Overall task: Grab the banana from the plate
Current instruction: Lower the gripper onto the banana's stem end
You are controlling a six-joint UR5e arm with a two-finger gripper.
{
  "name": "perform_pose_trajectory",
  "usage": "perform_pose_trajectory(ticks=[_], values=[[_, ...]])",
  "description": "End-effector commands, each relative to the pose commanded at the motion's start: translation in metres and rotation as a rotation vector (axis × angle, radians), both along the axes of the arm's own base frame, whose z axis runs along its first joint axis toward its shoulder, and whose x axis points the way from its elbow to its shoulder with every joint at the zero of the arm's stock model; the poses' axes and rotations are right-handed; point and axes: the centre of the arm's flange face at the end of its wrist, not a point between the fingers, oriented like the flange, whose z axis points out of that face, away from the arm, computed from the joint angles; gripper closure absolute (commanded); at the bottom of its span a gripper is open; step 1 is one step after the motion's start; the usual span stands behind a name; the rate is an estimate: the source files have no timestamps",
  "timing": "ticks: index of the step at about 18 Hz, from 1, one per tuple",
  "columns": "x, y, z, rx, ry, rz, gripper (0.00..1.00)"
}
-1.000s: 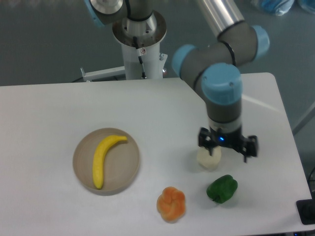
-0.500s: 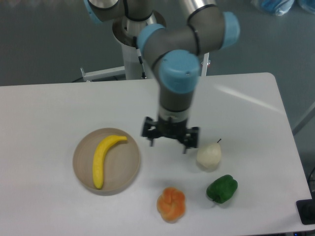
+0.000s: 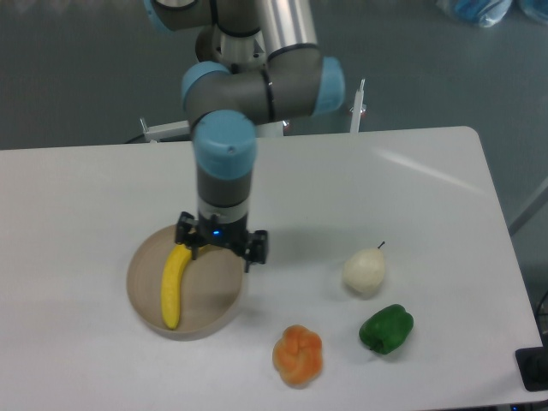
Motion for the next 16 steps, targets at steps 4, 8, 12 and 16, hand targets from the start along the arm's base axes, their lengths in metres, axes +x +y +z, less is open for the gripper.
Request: perform_pose_trajectory(ticks=[4,8,12,16], values=[[0.036,0.005,-0.022,-0.049,0.024,-0.025,0.0],[0.047,0.012,-0.048,-0.057,0.045,-0.021,0.0],[0.062,0.012,-0.068,-0.091,0.091,-0.047,0.0],[0.073,0.011,-0.066,-0.09,0.092,-0.044,0.0]])
